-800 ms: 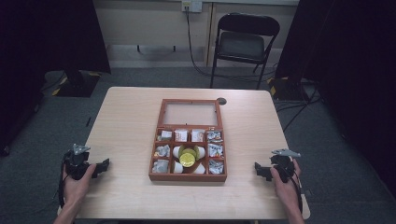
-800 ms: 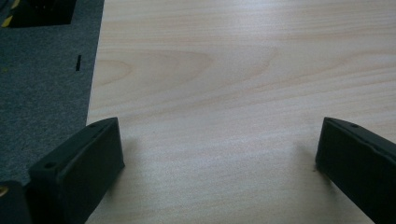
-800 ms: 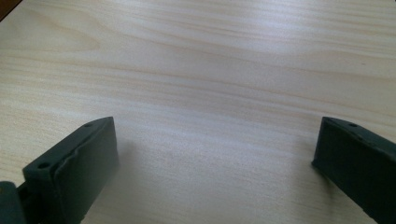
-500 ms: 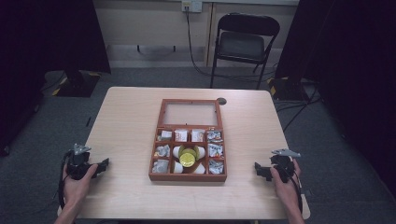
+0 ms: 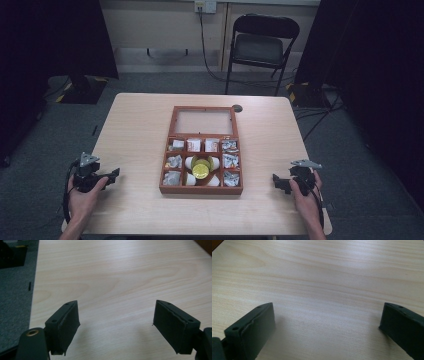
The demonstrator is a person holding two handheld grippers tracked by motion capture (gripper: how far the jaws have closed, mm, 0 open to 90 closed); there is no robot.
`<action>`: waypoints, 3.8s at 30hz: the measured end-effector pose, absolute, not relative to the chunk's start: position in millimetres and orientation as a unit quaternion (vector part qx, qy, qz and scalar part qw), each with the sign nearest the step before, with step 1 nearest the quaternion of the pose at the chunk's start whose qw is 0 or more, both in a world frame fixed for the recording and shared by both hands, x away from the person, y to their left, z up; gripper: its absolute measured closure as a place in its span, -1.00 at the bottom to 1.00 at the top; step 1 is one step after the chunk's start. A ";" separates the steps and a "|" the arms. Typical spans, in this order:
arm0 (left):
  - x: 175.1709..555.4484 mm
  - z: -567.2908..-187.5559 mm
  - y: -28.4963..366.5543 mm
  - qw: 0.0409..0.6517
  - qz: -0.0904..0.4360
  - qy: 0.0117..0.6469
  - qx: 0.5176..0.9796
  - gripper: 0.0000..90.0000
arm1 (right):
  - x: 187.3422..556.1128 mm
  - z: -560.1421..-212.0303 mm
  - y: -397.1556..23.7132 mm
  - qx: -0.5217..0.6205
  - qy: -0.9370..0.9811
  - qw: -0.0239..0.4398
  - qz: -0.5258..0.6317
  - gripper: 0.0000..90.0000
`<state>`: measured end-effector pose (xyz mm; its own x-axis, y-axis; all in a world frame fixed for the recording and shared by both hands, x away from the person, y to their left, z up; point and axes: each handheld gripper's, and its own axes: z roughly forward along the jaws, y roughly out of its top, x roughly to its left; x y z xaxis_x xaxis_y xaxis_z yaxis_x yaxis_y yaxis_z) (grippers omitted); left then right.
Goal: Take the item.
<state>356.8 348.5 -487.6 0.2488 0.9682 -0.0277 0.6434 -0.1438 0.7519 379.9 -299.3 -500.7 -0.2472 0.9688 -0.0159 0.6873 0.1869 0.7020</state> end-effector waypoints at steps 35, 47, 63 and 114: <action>350.2 -455.6 306.0 0.414 0.177 0.495 0.743 -0.30 | 379.9 -500.7 -299.2 0.566 0.732 0.239 0.295 -1.00; 363.0 -444.9 277.4 0.424 0.173 0.464 0.758 -0.40 | 380.1 -500.7 -299.3 0.565 0.732 0.239 0.295 -1.00; 374.6 -432.5 237.2 0.439 0.163 0.411 0.782 -0.42 | 380.1 -500.7 -299.3 0.565 0.733 0.239 0.295 -1.00; 401.9 -445.7 113.6 0.414 0.057 0.290 0.861 -0.25 | 379.7 -500.7 -298.9 0.567 0.731 0.239 0.294 -1.00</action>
